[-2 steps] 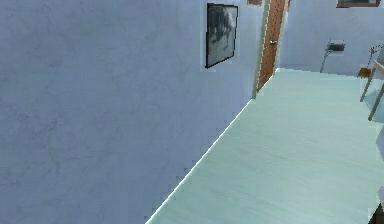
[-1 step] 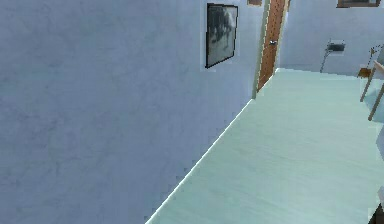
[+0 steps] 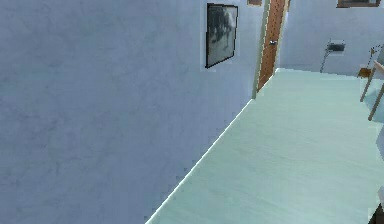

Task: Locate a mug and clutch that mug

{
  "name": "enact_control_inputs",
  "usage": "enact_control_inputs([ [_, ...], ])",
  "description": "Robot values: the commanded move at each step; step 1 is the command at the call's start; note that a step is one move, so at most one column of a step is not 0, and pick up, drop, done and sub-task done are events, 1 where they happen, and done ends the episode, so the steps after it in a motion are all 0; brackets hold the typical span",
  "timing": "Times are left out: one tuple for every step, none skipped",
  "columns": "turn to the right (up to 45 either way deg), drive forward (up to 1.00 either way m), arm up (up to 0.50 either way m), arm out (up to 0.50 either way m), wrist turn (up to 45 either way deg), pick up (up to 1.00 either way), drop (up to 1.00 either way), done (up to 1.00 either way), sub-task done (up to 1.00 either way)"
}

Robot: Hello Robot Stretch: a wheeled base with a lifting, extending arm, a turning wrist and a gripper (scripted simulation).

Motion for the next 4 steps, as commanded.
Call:
enact_control_inputs([
  [0.0, 0.00, 0.00, 0.00, 45.0, 0.00, 0.00, 0.00, 0.00],
  [0.0, 0.00, 0.00, 0.00, 45.0, 0.00, 0.00, 0.00, 0.00],
  [0.0, 0.00, 0.00, 0.00, 45.0, 0.00, 0.00, 0.00, 0.00],
  [0.0, 0.00, 0.00, 0.00, 3.0, 0.00, 0.00, 0.00, 0.00],
])
